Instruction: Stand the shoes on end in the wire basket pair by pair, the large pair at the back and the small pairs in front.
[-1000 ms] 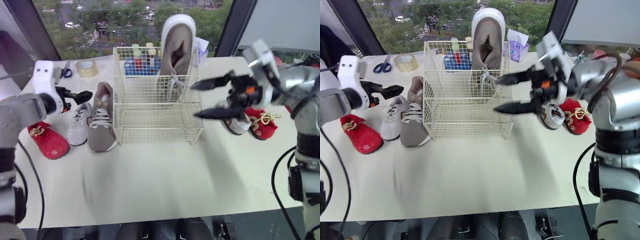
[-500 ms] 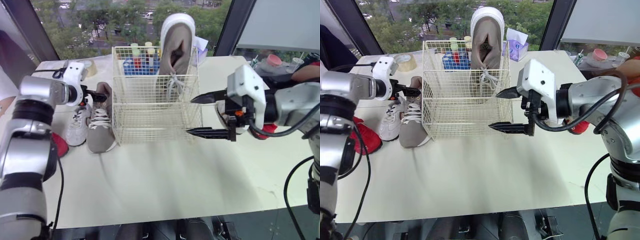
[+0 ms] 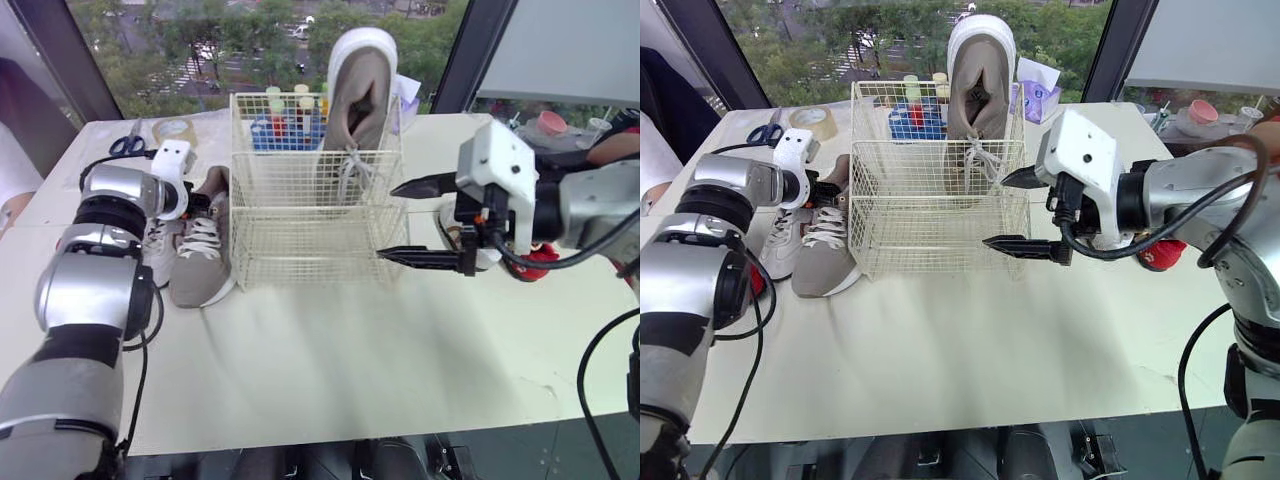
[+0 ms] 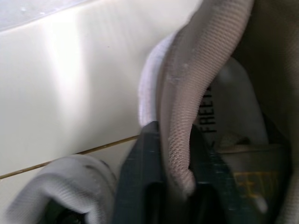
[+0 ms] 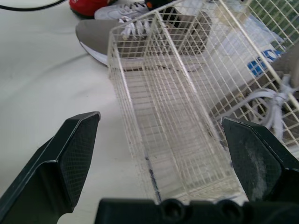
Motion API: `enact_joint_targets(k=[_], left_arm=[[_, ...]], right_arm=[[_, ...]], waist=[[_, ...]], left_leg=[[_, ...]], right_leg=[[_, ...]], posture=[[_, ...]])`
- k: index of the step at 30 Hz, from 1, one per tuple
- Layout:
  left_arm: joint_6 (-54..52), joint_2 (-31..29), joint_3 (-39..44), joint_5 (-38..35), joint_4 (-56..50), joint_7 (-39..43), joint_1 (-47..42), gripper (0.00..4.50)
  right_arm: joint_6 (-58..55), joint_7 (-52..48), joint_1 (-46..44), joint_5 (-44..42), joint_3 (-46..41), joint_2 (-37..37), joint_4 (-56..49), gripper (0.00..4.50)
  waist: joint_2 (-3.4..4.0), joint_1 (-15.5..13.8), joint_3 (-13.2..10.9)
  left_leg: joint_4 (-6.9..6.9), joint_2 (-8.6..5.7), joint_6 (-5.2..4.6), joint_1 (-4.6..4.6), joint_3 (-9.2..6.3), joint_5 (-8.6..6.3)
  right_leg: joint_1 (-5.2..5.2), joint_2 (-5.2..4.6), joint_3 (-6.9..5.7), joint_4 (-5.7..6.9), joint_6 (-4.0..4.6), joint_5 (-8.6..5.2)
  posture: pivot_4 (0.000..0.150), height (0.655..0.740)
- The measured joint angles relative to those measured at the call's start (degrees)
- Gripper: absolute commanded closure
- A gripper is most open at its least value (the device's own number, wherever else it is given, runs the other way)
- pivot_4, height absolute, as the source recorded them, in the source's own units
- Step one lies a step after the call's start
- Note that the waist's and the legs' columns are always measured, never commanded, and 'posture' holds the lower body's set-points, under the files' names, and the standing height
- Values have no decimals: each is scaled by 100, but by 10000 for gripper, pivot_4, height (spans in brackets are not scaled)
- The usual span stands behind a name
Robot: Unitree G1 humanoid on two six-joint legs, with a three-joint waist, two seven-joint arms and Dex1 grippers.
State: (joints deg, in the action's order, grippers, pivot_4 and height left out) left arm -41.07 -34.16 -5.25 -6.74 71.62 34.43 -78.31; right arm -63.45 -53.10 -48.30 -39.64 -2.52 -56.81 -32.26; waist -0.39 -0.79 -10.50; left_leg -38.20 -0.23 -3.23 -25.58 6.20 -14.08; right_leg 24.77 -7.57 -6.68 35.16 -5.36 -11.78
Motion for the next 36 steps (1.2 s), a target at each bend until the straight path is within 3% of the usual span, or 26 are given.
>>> enact_joint_targets(k=[4, 9, 13, 16, 21, 24, 31, 36], left_arm=[[-214, -28, 450, -33, 83, -257, -65, 44590], [-510, -501, 1345, -395, 26, -879, -555, 44590], [-683, -1022, 1586, -400, -733, -1331, -1287, 44590], [-93, -1092, 1830, -407, -1589, -1637, -1516, 44590], [2052, -135, 2516, -884, -3370, -1792, -1173, 44590], [3087, 634, 2392, -970, -4451, -1749, -630, 44590], [4338, 1909, 1896, -743, -5038, -2222, -19, 44590], [4876, 2177, 1754, -625, -4870, -2404, 266, 44590]], right_arm=[[49, -8, 6, 7, 3, -65, 122, 0], [88, -17, 3, -63, -94, -68, 394, 0], [11, 43, -193, -300, -269, 2, 671, 0], [12, 143, -357, -384, -429, 42, 906, 0], [69, 336, -442, -399, -502, 189, 1209, 0], [95, 499, -430, -393, -669, 189, 1274, 0], [131, 1004, -364, -234, -920, 126, 1353, 0], [1, 1147, -364, -341, -985, 85, 1214, 0]], waist=[[-8, 13, -5], [-86, 46, -50], [-93, 55, -55], [-92, 21, -54], [-99, -91, -52], [-99, -149, -52], [-96, -121, -51], [-95, -110, -51]], left_leg=[[0, -1, -1, -1, 3, 0], [1, 6, 33, -21, -3, 21], [2, 4, 29, -32, 1, 19], [4, 3, 30, -22, 2, 18], [-2, -6, 47, -8, -8, 12], [-3, -7, 37, 10, -6, 18], [0, -2, 32, 18, 6, 24], [-1, 2, 30, 19, 6, 24]], right_leg=[[0, 0, -4, 1, -2, 1], [19, 7, -10, 7, -1, 1], [20, 15, -12, 2, -12, 6], [12, 11, -12, -8, -13, 6], [-10, -16, -19, -12, -13, 8], [-27, -13, -19, -11, -16, 10], [-26, 8, -18, -4, -16, 11], [-26, 12, -17, -3, -16, 11]], posture=[[1500, 7400], [1500, 7400], [1500, 7400], [1500, 7400], [1500, 7400], [1500, 7400], [1500, 7400], [1500, 7400]])
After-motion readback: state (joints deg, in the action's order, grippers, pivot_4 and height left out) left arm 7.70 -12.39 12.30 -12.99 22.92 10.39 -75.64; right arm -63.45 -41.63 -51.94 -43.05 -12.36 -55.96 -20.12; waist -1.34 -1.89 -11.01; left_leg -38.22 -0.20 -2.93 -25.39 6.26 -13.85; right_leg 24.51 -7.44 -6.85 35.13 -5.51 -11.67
